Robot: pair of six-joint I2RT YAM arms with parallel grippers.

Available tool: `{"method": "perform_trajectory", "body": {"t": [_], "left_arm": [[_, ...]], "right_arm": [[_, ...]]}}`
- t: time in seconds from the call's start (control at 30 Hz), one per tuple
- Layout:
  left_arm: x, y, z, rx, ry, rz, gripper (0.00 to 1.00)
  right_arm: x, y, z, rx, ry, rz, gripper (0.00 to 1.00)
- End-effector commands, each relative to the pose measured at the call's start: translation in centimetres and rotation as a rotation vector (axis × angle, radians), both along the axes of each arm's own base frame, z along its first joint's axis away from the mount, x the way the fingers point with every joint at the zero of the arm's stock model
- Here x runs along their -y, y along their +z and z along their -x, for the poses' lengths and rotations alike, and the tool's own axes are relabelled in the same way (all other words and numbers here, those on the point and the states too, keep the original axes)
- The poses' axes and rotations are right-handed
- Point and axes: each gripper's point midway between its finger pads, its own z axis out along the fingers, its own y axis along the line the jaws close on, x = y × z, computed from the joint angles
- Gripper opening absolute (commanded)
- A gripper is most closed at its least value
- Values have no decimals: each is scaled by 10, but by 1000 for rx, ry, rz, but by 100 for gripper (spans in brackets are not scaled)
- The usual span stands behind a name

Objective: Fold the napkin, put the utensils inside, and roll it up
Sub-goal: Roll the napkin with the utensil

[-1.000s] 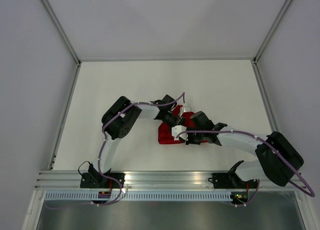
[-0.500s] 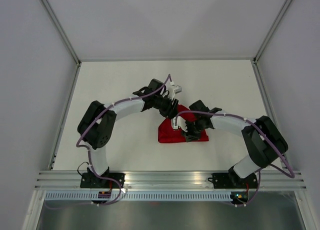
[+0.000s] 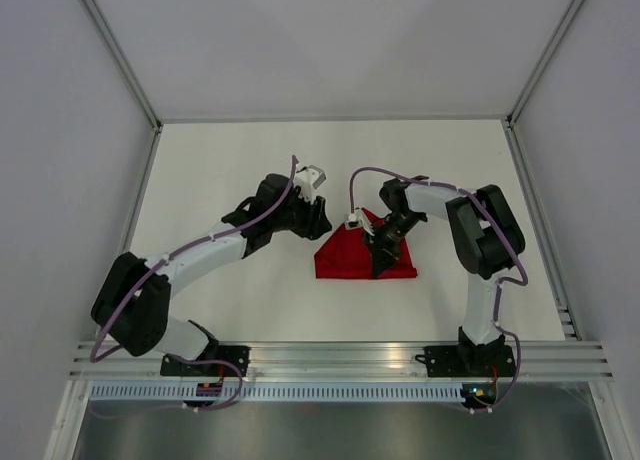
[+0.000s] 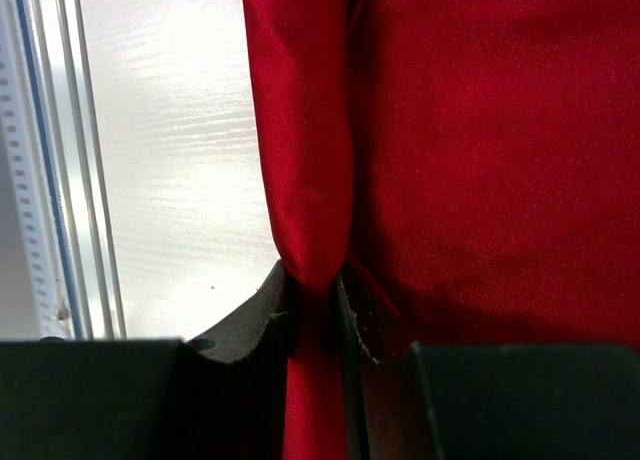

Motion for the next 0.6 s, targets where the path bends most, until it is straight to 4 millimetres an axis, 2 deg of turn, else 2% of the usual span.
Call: {"method": "perform_trajectory", "body": {"t": [0.0, 0.13, 0.23, 0.4, 0.57], "left_arm": [[-9, 29, -6, 154, 99, 52, 51], [-4, 27, 13, 240, 58, 7, 52], [13, 24, 31, 308, -11, -39, 52], [49, 3, 58, 385, -139, -168, 54], [74, -25, 69, 413, -249, -282, 55]], "right_arm": [[30, -40, 2, -15, 79, 137, 9], [29, -45, -3, -29, 71, 150, 9], [28, -48, -6, -37, 66, 155, 9], [28, -51, -10, -55, 53, 165, 9], [28, -53, -12, -69, 51, 172, 9]]}}
